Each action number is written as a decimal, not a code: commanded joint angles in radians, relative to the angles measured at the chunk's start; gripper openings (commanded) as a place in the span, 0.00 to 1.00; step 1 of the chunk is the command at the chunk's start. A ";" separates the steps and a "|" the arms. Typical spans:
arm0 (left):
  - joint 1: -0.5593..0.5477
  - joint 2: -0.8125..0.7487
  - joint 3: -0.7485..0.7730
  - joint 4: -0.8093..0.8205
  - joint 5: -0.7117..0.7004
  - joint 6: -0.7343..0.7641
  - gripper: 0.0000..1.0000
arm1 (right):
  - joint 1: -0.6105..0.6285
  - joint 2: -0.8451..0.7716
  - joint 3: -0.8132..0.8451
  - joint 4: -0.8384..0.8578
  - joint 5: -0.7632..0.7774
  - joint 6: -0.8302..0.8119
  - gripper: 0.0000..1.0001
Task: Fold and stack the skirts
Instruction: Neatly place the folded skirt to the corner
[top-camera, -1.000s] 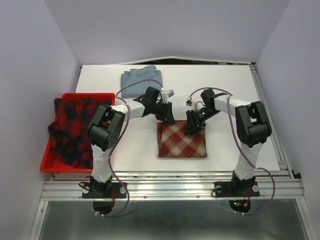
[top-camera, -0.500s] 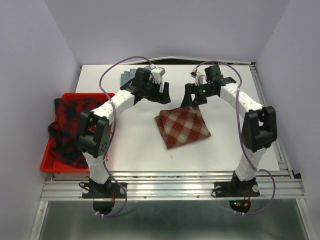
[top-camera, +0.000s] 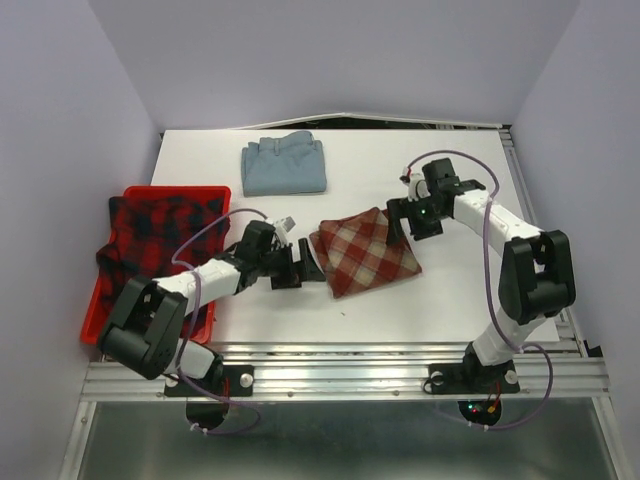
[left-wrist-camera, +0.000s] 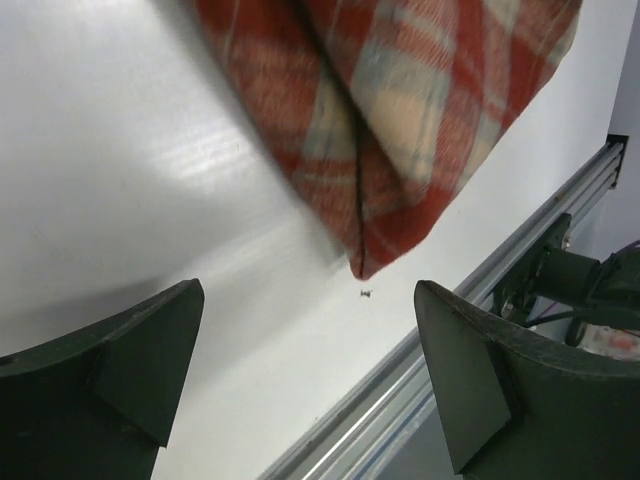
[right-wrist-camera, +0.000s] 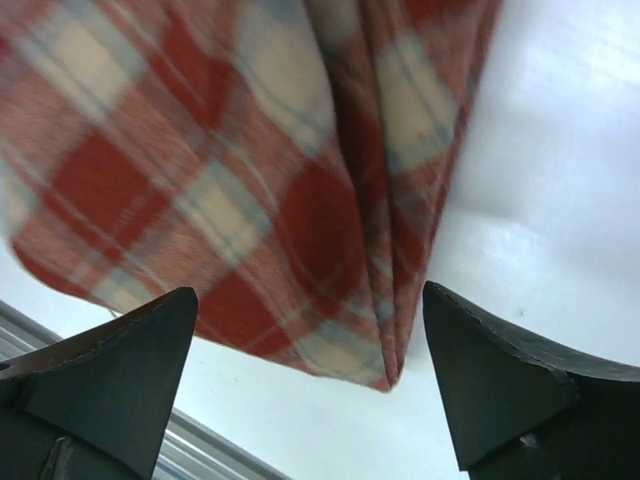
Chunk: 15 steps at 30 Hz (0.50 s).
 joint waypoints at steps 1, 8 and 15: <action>-0.029 -0.095 -0.081 0.221 -0.041 -0.177 0.99 | -0.021 -0.021 -0.063 -0.019 0.109 -0.007 1.00; -0.125 0.060 -0.071 0.379 -0.038 -0.292 0.99 | -0.069 0.017 -0.132 -0.001 0.019 -0.030 1.00; -0.129 0.241 0.046 0.422 -0.024 -0.315 0.98 | -0.069 0.106 -0.163 0.087 -0.092 -0.020 1.00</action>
